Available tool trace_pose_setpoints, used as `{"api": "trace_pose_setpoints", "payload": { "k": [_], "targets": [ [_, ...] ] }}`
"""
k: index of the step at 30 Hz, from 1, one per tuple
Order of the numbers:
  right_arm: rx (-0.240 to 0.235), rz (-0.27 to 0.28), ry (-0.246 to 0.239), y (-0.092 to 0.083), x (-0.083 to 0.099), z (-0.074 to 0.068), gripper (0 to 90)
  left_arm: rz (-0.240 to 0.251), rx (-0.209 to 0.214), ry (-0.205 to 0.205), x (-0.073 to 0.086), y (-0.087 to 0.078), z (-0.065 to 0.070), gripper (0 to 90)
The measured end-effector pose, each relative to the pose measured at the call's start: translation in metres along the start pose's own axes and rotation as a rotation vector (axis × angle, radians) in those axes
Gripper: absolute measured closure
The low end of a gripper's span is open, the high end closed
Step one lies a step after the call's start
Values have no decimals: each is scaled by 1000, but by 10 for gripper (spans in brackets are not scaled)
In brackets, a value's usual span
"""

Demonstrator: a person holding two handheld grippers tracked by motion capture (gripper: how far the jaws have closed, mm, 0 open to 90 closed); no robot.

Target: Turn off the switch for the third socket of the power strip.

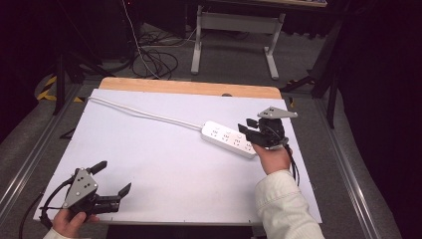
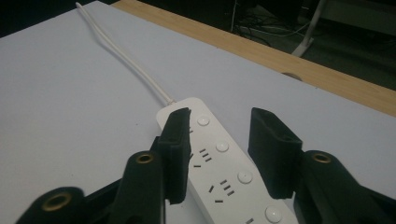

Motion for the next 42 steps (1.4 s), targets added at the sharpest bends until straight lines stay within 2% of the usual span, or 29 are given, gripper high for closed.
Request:
{"api": "trace_pose_setpoints", "payload": {
  "k": [6, 12, 15, 19, 27, 30, 34, 38, 42],
  "targets": [
    [-41, 50, -7, -17, 2, -5, 461, 2, -2, -6, 0, 0, -1, 42],
    [-92, 111, -50, -35, 6, -15, 357, 0, -4, -5, 0, 0, 0, 41],
    [-115, 144, -56, -46, 8, -19, 320, -2, -2, -10, 0, 0, 0, 41],
    [-157, 160, -64, -55, 14, -22, 260, -1, -1, -14, 0, 0, -1, 41],
    [-220, 156, -62, -64, 33, -28, 144, 1, 1, -32, 0, 0, -1, 40],
    [-212, 152, -85, -64, 41, -31, 107, 0, 2, -31, 0, 0, -1, 40],
    [-166, 117, -124, -61, 53, -32, 48, -1, 0, -32, 0, 0, 0, 41],
    [-188, 103, -124, -58, 64, -37, 40, -2, -1, -30, 0, 0, -1, 40],
    [-214, 111, -103, -55, 75, -39, 32, -3, -1, -28, 1, 0, -1, 40]
  ]
}}
Point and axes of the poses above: each handheld gripper's, and its own axes: y roughly forward along the jaws, x roughly out of its underside, z roughly to its right, the point moved 7 cm from there along y, roughly forward along the jaws, and after that the axes turned 2 degrees about -z, right-handed, at the moved point
